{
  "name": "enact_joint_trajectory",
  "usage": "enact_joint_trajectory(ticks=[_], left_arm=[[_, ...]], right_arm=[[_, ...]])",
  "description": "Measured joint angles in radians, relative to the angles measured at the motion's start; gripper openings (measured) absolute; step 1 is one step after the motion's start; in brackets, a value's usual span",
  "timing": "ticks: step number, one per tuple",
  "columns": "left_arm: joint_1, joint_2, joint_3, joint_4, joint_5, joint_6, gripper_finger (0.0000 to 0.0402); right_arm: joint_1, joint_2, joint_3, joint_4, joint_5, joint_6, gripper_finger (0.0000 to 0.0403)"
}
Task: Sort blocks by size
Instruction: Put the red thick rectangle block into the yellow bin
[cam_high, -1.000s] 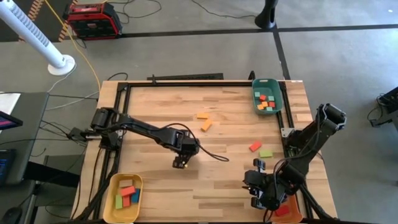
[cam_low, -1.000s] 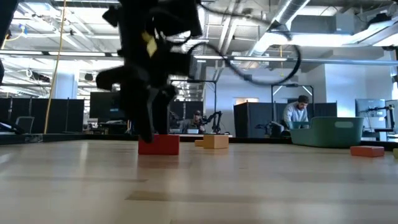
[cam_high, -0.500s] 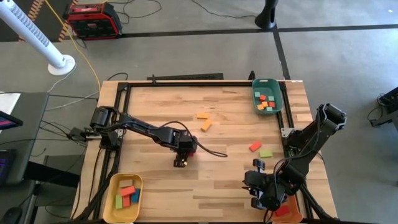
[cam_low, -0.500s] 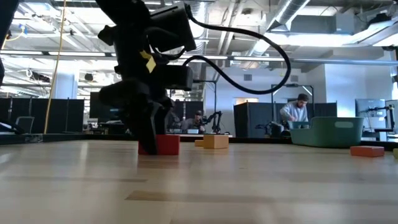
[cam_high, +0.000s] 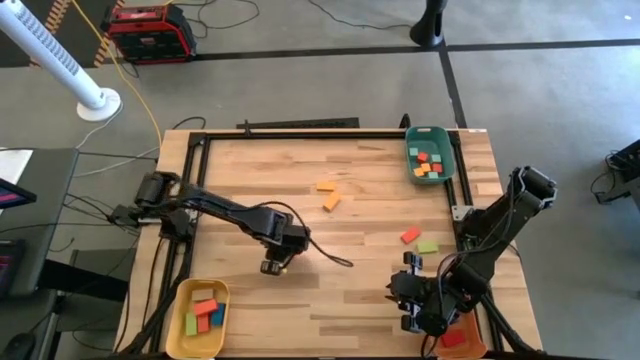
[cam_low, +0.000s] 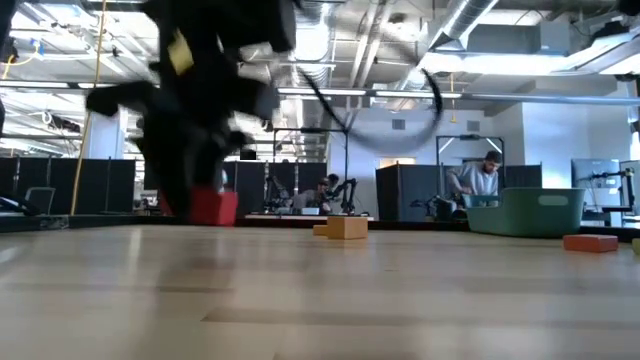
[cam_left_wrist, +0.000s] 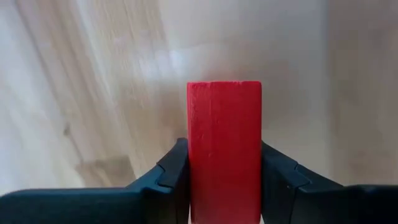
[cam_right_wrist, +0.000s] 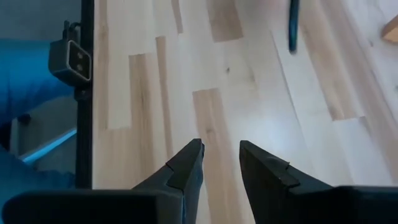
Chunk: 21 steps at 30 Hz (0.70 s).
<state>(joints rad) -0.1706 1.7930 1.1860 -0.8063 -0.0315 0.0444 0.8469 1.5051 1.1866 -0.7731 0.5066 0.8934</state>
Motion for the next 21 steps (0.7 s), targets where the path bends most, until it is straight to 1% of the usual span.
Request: enact_joint_trajectory(ticks=[4,9,13,16,21], left_arm=[[-0.062,-0.105,0.009,-0.138,-0.001,-0.081,0.0122],[-0.193,-0.265,0.008,-0.298,0.0,-0.275,0.0122],[-0.337,-0.369,0.008,-0.393,0.0,-0.492,0.0122],[-0.465,-0.422,0.007,-0.435,0.0,-0.681,0.0122],[-0.679,-0.43,0.0,-0.442,0.0,-0.959,0.0122]], right_arm=[[-0.014,0.0,0.0,0.0,0.028,-0.039,0.0136],[-0.045,0.0,0.0,0.0,0.045,-0.123,0.0136],[-0.091,0.0,0.0,0.004,0.049,-0.195,0.0136],[-0.127,0.0,0.0,0.014,0.054,-0.25,0.0136],[-0.177,0.0,-0.001,0.075,0.053,-0.352,0.0136]])
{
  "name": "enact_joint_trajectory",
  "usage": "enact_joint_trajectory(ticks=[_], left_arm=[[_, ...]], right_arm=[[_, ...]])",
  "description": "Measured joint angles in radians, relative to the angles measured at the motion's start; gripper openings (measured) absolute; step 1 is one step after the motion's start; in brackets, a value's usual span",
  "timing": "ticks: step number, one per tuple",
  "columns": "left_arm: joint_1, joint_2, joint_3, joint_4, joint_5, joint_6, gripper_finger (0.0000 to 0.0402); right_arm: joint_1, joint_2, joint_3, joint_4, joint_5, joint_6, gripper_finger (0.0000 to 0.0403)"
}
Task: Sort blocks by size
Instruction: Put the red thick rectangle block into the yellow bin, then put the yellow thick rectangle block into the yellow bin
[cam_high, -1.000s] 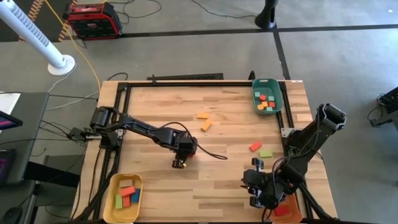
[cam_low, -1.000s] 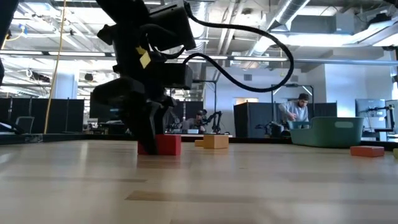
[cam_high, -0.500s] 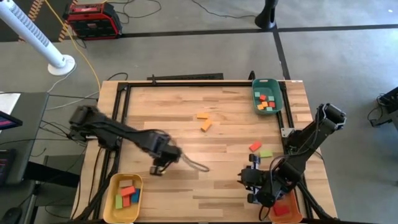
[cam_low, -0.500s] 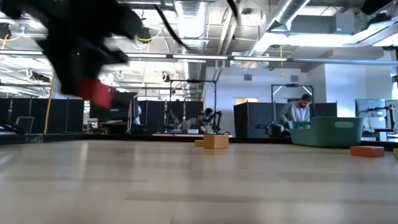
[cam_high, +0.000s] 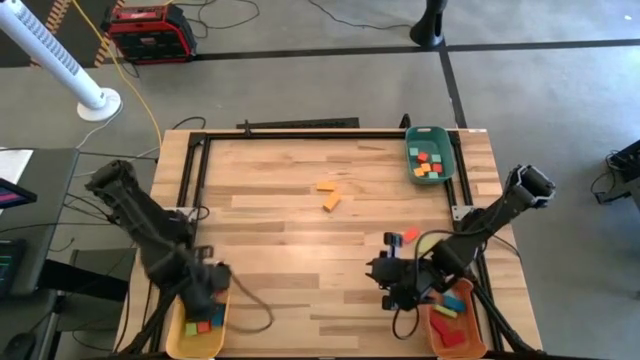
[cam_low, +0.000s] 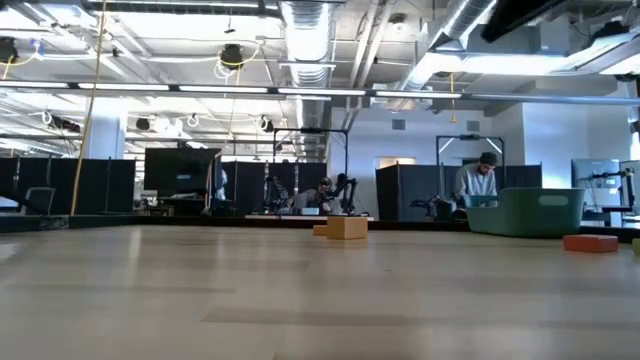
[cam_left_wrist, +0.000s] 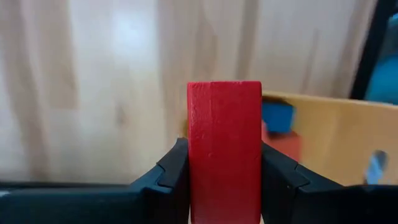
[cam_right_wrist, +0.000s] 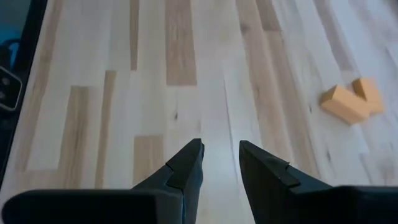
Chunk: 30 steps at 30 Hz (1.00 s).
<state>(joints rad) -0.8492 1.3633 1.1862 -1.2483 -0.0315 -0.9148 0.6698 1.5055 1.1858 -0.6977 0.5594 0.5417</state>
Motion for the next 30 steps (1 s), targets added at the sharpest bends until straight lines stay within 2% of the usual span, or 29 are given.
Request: enact_joint_trajectory(ticks=[6,10,20,30], left_arm=[[-0.178,0.065,-0.001,0.013,0.0,-0.243,0.0127],[-0.249,0.127,-0.001,0.065,0.0,-0.318,0.013],[-0.303,0.257,-0.001,0.112,-0.014,-0.396,0.0139],[-0.326,0.234,-0.001,0.107,-0.072,-0.484,0.0196]], right_arm=[[-0.04,0.0,0.0,0.07,-0.005,-0.088,0.0136],[-0.056,0.0,0.0,0.092,-0.01,-0.111,0.0136],[-0.074,0.0,0.0,0.108,-0.01,-0.133,0.0136],[-0.073,0.0,0.0,0.108,-0.01,-0.132,0.0136]])
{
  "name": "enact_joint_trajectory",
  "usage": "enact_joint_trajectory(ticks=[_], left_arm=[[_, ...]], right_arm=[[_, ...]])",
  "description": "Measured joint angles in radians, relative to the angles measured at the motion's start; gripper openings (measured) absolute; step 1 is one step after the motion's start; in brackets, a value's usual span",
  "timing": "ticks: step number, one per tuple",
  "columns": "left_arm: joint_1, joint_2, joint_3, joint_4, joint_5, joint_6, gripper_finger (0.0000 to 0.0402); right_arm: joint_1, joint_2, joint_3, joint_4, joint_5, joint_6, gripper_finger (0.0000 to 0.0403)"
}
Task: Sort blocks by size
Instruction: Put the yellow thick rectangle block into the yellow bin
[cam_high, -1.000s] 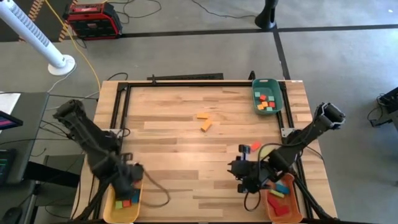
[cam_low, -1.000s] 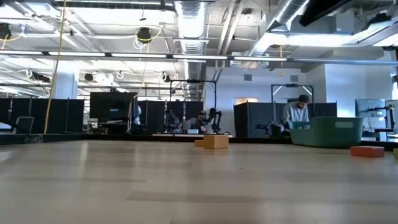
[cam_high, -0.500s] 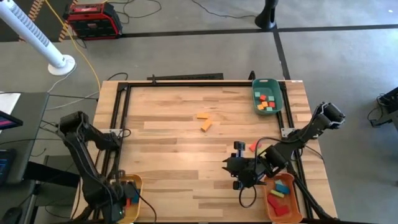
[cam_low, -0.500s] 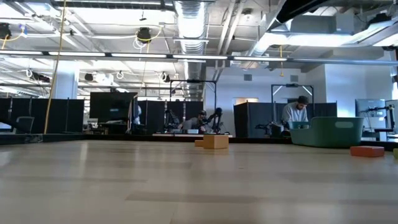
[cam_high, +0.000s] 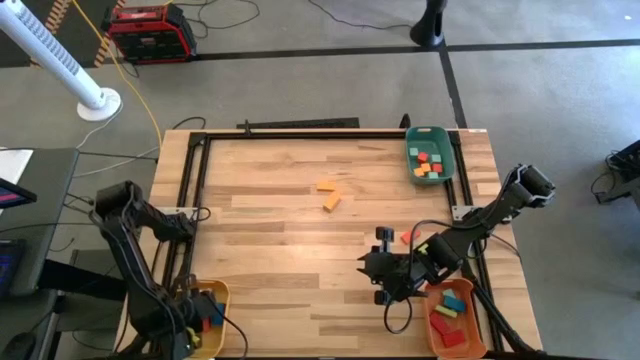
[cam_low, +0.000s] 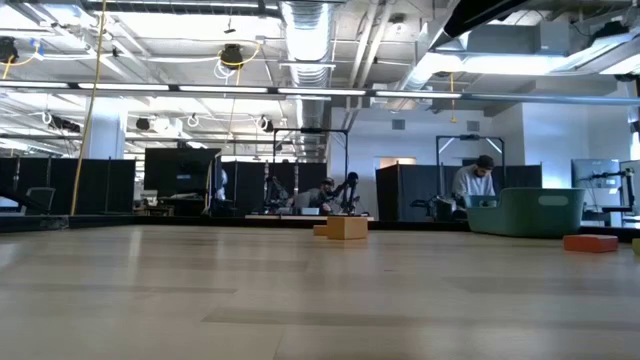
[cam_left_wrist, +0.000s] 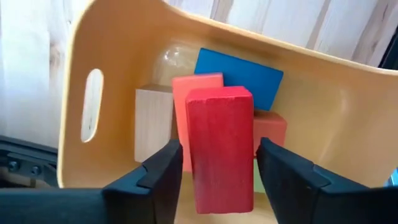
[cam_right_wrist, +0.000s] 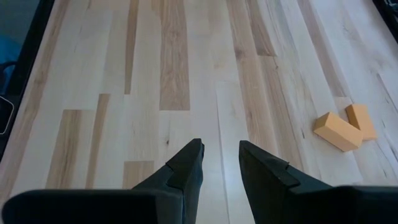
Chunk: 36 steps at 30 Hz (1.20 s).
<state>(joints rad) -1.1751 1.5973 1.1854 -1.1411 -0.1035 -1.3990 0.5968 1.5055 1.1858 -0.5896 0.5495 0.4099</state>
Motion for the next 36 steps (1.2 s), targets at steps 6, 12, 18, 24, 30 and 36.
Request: enact_joint_trajectory(ticks=[6,12,18,24,30,36], left_arm=[[0.003,-0.048,0.004,-0.027,-0.06,0.025,0.0225],[0.01,-0.152,0.004,-0.061,-0.152,0.04,0.024],[0.073,-0.256,0.004,-0.11,-0.456,0.19,0.0242],[0.294,-0.289,0.004,-0.121,-0.752,0.418,0.0242],[0.59,-0.287,-0.037,0.135,-0.843,0.766,0.0242],[0.855,-0.287,-0.174,0.634,-0.652,1.149,0.0242]], right_arm=[[0.0,0.0,0.0,0.0,0.0,0.0,0.0136],[0.0,0.0,0.0,-0.001,0.0,0.0,0.0136],[-0.004,0.005,-0.012,0.012,0.0,0.004,0.0136],[-0.002,0.006,-0.071,0.035,0.0,0.077,0.0136],[0.037,0.005,-0.137,0.066,0.0,0.195,0.0136],[0.094,0.005,-0.189,0.107,0.003,0.293,0.0136]])
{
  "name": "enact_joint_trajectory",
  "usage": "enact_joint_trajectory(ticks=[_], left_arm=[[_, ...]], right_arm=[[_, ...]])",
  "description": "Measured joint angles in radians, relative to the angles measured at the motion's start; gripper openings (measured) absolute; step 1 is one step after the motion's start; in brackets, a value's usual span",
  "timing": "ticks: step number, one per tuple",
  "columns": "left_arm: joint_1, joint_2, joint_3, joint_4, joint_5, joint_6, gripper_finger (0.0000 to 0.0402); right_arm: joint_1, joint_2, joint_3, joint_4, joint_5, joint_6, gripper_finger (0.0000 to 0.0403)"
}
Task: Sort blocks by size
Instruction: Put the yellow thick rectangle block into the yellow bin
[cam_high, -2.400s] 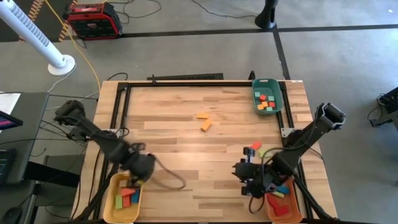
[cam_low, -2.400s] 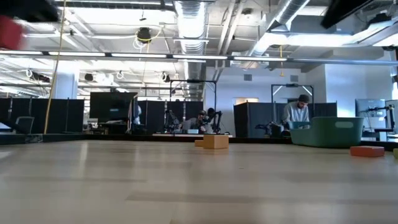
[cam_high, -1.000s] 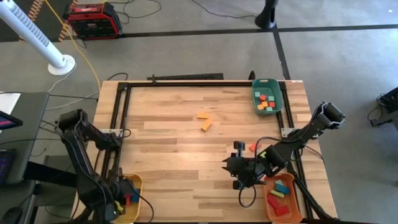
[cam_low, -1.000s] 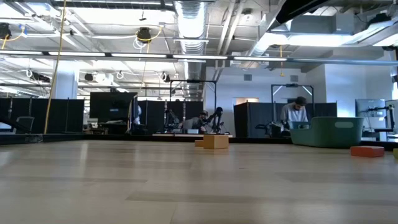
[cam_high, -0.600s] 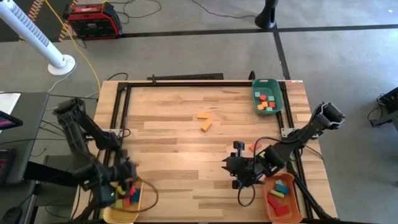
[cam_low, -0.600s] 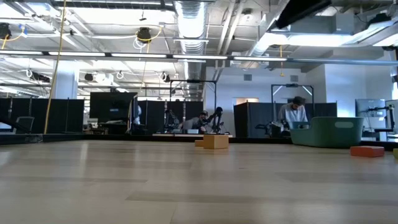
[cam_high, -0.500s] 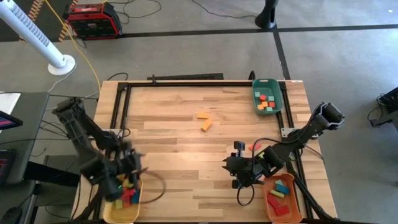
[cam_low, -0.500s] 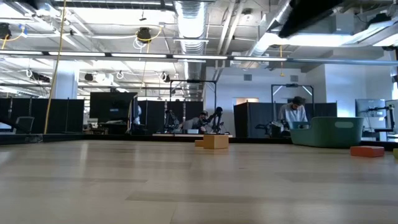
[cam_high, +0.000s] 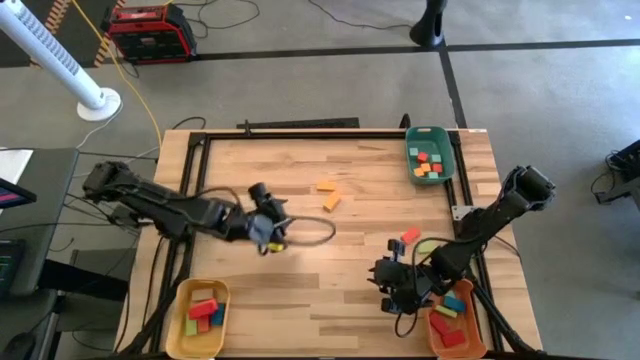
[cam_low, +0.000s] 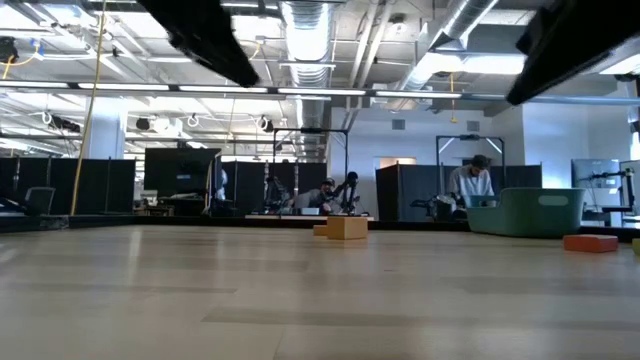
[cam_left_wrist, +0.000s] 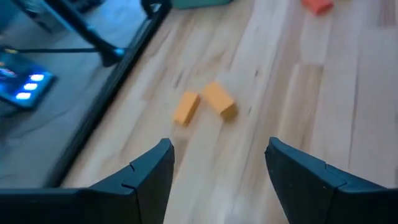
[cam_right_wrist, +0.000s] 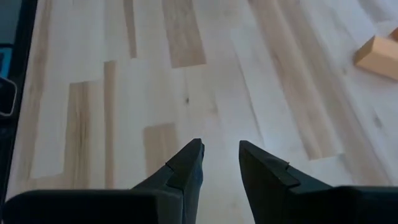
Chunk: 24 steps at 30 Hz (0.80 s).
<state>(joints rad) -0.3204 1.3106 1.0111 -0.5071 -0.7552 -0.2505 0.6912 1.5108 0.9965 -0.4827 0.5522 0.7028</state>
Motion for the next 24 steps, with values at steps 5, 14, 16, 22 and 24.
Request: enact_joint_trajectory(ticks=[5,14,16,22,24], left_arm=[[0.145,0.0,-0.114,0.318,0.1,0.092,0.0242],[0.273,0.132,-0.208,0.635,0.272,0.113,0.0245],[0.281,0.202,-0.206,0.68,0.28,0.115,0.0252],[0.314,0.373,-0.123,0.687,0.179,0.108,0.0294],[0.325,0.414,-0.1,0.68,0.211,0.092,0.0311]], right_arm=[[0.059,0.0,-0.017,-0.003,0.051,0.062,0.0136],[0.122,0.0,-0.017,-0.008,0.149,0.078,0.0136],[0.121,0.0,-0.017,-0.01,0.156,0.078,0.0136],[0.122,0.0,-0.017,-0.009,0.158,0.087,0.0136],[0.127,0.0,-0.017,-0.008,0.158,0.087,0.0136]])
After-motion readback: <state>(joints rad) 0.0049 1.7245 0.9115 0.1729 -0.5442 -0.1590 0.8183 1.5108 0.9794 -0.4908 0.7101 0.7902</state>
